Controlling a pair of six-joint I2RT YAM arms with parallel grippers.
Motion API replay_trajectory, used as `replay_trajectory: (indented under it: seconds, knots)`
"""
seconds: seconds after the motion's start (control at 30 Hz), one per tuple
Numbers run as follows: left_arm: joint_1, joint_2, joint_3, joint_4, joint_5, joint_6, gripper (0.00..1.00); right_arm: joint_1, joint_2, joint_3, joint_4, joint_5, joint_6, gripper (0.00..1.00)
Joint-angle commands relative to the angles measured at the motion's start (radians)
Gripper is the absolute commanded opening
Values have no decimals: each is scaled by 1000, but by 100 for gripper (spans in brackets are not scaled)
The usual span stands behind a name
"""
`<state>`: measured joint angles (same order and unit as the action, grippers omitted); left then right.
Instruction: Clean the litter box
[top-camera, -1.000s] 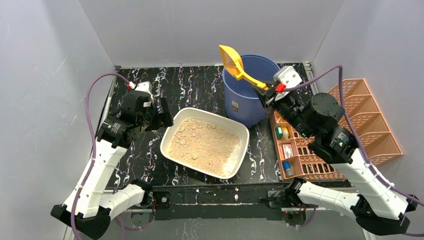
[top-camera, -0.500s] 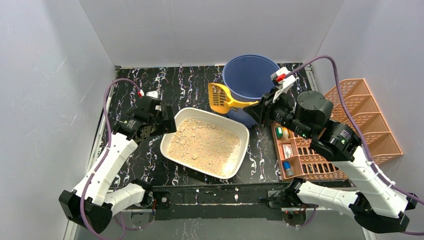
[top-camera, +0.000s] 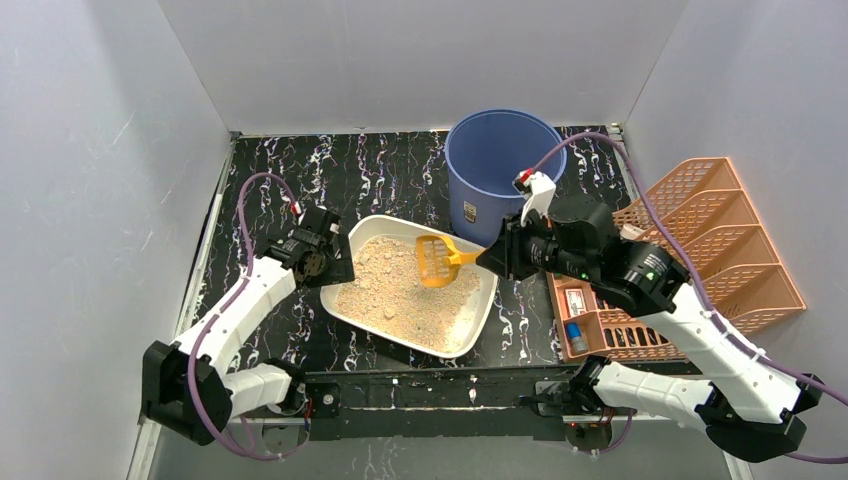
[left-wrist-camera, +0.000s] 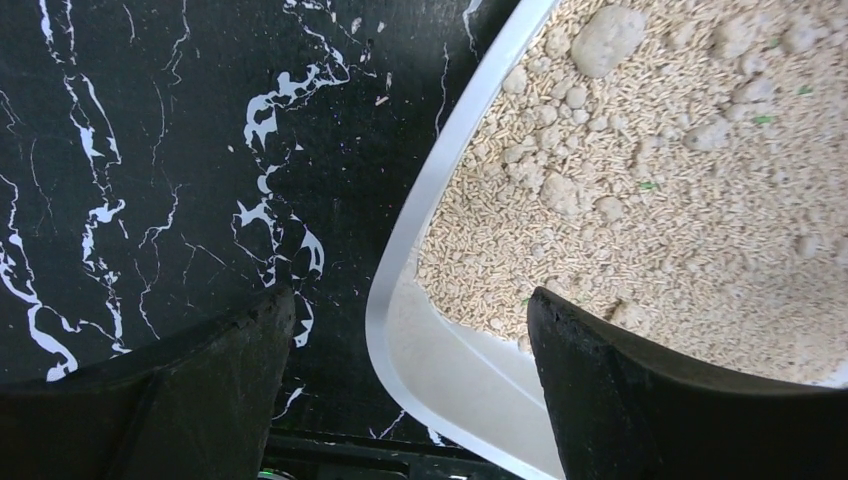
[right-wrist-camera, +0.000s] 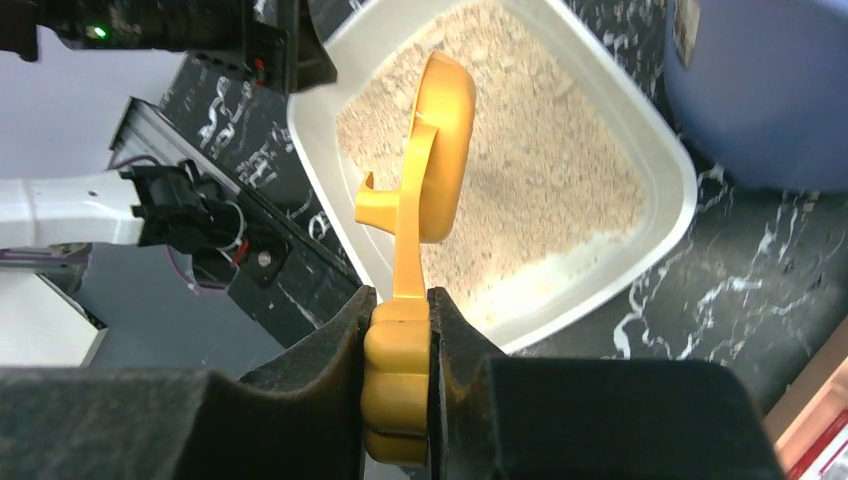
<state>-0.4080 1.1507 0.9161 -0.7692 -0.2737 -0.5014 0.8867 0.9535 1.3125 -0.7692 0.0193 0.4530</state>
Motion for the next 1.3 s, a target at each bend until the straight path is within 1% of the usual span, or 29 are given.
replay_trajectory:
  seconds: [0.0, 0.2, 0.37, 0.5, 0.7, 0.9, 1.07, 1.27]
  knots:
    - [0, 34, -43, 53, -10, -15, 80, 0, -8, -59, -19, -12, 112, 1]
    - [0, 87, -78, 93, -6, -16, 71, 1, 1, -123, -44, 28, 208, 1]
    - [0, 145, -83, 106, -19, -21, 64, 0, 41, -101, -137, 74, 232, 1]
    - [0, 181, -92, 125, -18, -29, 58, 1, 76, -84, -199, 64, 243, 1]
    - [0, 207, -103, 143, -6, -32, 40, 1, 126, -105, -251, 25, 288, 1]
    - [0, 217, -105, 148, -1, -28, 16, -1, 149, -171, -204, -68, 320, 1]
    - [0, 218, -106, 148, 9, -25, 0, 0, 153, -241, -152, -104, 358, 1]
    - [0, 185, -94, 131, 22, -22, 0, -1, 120, -387, 5, -155, 446, 1]
